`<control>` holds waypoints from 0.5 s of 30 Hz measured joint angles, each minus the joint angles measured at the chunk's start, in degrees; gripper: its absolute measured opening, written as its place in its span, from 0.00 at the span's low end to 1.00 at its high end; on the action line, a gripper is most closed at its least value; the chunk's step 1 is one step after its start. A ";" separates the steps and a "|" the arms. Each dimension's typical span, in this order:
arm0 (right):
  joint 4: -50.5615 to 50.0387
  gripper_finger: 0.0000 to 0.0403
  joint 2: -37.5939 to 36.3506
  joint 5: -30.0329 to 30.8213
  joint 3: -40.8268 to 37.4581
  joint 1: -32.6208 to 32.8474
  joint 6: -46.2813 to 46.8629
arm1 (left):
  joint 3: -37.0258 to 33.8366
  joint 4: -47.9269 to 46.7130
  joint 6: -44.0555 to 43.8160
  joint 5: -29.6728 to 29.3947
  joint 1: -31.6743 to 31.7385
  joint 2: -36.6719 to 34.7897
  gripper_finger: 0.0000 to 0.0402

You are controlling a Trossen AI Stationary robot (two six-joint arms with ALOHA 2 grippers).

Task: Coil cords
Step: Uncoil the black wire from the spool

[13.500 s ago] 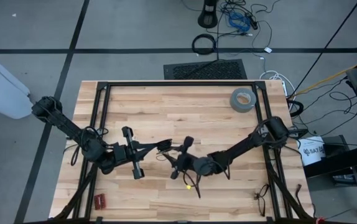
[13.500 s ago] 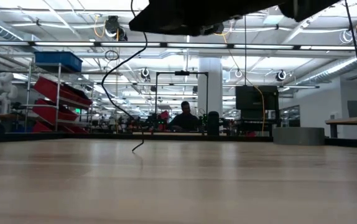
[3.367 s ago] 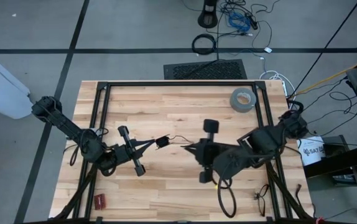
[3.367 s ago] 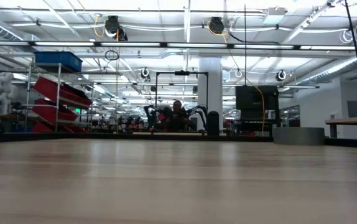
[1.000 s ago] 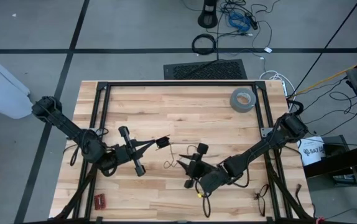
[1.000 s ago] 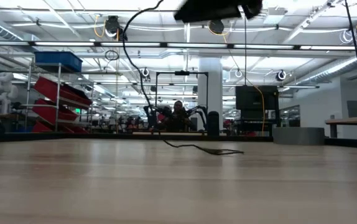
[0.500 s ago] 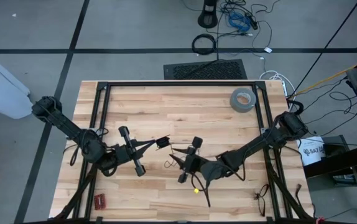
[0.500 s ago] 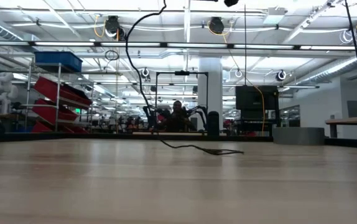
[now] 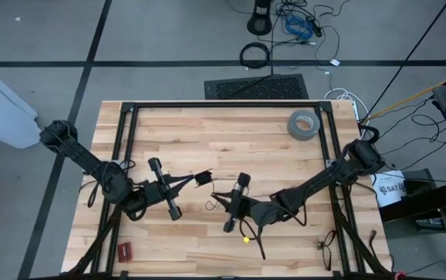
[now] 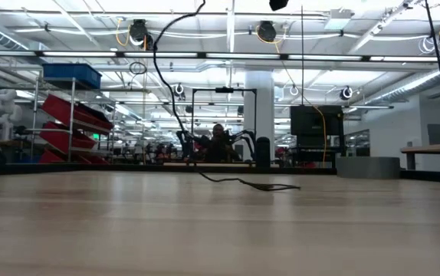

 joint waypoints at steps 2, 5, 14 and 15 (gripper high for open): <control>0.00 0.01 0.00 0.38 0.00 0.43 -0.53 | 0.00 0.00 0.00 0.00 0.01 0.00 0.00; -0.17 0.06 -0.02 1.76 0.00 0.89 -0.53 | 0.00 0.00 0.02 0.00 0.01 0.00 0.00; -0.33 0.16 -0.13 1.89 0.02 1.20 -0.94 | 0.00 0.00 0.04 -0.02 0.00 0.00 0.00; -0.33 0.16 -0.13 1.89 0.02 1.20 -0.95 | 0.00 0.00 0.04 -0.02 0.00 0.00 0.00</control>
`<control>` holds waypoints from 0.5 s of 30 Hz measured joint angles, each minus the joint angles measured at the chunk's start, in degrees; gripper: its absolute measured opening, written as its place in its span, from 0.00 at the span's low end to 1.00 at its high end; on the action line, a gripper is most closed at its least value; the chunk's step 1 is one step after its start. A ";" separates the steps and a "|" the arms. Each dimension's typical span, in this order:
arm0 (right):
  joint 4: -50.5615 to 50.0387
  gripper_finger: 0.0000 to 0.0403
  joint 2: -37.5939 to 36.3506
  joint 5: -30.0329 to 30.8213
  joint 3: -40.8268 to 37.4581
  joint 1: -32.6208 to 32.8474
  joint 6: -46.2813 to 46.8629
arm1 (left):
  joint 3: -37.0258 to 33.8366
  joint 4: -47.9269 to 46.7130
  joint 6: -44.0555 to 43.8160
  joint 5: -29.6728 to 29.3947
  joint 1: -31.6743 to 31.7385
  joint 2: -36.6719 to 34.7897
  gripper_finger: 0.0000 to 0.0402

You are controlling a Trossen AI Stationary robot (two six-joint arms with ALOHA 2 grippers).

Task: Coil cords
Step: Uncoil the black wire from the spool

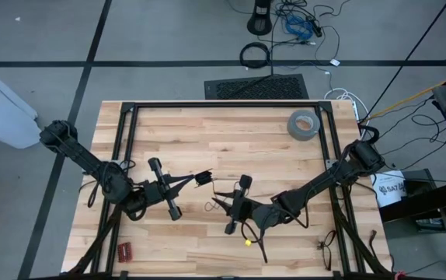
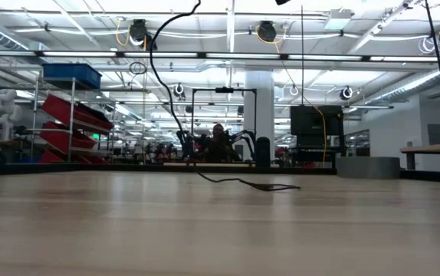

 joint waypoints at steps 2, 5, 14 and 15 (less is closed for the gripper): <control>-0.02 0.16 0.00 -0.01 0.00 0.00 0.00 | 0.00 0.00 0.00 0.00 0.00 0.00 0.00; -0.07 0.12 -0.02 -0.02 0.00 0.00 0.44 | 0.00 0.00 0.00 0.00 0.01 0.00 0.00; -2.67 0.01 0.12 -0.69 0.02 -0.04 5.54 | 0.00 0.00 -0.15 0.00 0.02 0.00 0.00; -2.76 0.01 0.19 -0.76 0.02 -0.08 5.63 | 0.00 -0.11 -0.56 0.00 0.02 0.00 0.00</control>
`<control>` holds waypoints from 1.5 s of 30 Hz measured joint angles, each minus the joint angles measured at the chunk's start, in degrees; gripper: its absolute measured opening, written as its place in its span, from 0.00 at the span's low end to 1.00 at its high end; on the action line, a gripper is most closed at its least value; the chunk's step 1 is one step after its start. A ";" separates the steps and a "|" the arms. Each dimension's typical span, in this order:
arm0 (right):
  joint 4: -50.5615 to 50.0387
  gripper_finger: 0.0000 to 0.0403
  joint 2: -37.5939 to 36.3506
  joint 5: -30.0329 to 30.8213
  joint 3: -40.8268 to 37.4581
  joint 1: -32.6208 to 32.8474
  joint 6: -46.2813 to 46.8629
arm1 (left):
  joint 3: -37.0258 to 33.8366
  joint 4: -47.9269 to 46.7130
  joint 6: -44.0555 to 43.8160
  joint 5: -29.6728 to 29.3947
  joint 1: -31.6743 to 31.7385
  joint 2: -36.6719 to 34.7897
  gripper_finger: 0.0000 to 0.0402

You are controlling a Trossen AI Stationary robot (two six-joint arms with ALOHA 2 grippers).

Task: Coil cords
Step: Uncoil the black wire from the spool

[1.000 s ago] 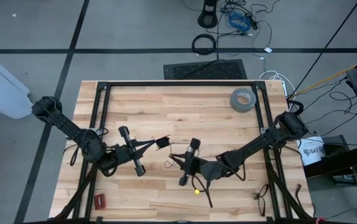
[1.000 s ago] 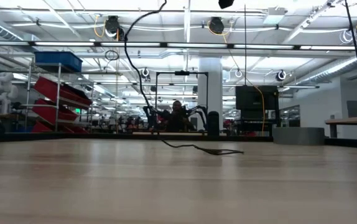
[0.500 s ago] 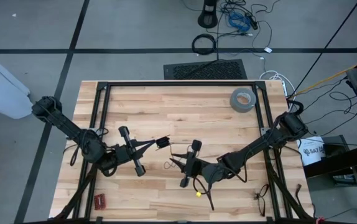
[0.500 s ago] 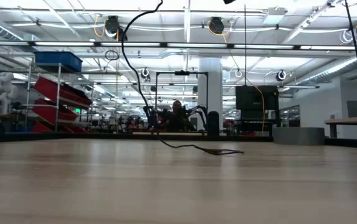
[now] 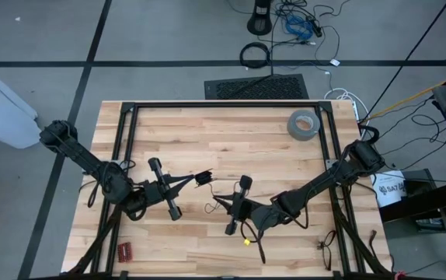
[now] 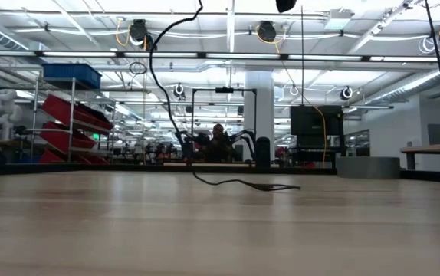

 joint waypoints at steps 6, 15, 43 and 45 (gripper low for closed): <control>4.33 0.00 1.97 -4.00 0.04 -1.63 1.23 | 0.00 -0.34 -0.76 0.01 0.34 0.00 0.00; 7.75 0.00 2.85 -10.05 2.64 -2.88 0.95 | 0.00 -0.98 -0.84 0.00 0.70 0.00 0.00; -30.74 0.00 2.81 -13.34 43.59 2.19 -11.86 | 0.00 -1.66 -2.26 0.06 1.33 0.00 0.00; -35.16 0.00 2.76 -13.13 46.58 2.52 -11.24 | 0.00 -1.63 -2.26 0.25 1.29 0.00 0.00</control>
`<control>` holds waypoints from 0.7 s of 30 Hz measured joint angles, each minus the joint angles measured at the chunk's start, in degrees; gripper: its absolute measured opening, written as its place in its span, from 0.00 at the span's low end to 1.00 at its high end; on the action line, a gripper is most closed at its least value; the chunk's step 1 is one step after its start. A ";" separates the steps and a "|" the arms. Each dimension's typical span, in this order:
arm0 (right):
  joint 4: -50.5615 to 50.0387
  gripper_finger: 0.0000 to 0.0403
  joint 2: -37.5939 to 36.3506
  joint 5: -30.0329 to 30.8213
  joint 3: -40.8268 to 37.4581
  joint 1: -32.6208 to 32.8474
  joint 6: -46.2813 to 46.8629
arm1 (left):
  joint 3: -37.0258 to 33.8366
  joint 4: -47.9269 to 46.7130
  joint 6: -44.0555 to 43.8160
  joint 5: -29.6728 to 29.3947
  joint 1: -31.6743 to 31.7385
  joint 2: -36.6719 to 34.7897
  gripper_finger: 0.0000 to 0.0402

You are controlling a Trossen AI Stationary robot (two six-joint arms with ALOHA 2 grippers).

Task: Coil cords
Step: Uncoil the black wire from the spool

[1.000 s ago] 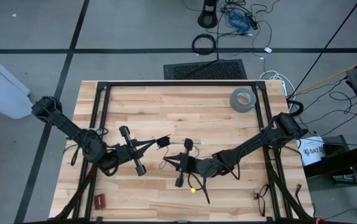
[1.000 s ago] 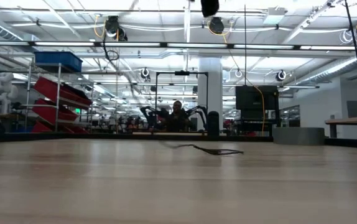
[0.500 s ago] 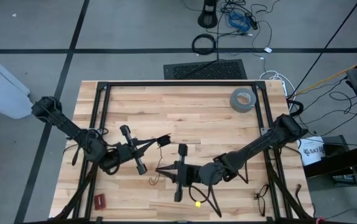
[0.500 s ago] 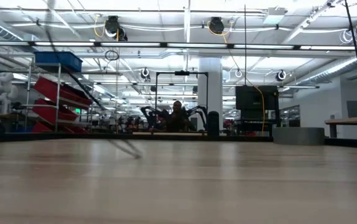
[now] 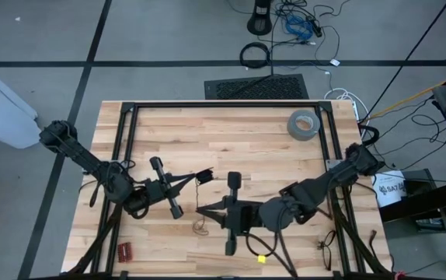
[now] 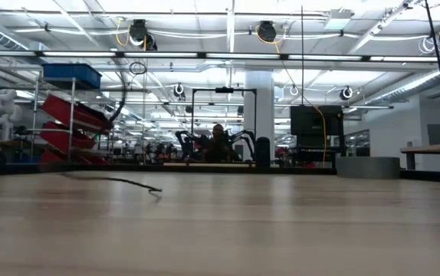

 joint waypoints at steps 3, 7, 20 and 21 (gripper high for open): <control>-7.81 0.00 0.03 0.48 4.29 0.45 1.75 | 0.00 0.05 0.00 0.01 0.02 0.00 0.00; -16.12 0.00 0.04 0.60 9.36 0.65 4.40 | 0.00 0.12 0.00 0.07 0.00 0.00 0.00; -43.58 0.00 -0.22 6.52 22.15 0.58 13.23 | 0.01 0.01 0.02 -0.22 0.00 0.00 0.00; -45.27 0.00 -0.24 7.46 22.61 0.58 13.97 | 0.02 -0.01 0.02 -0.25 0.00 0.00 0.00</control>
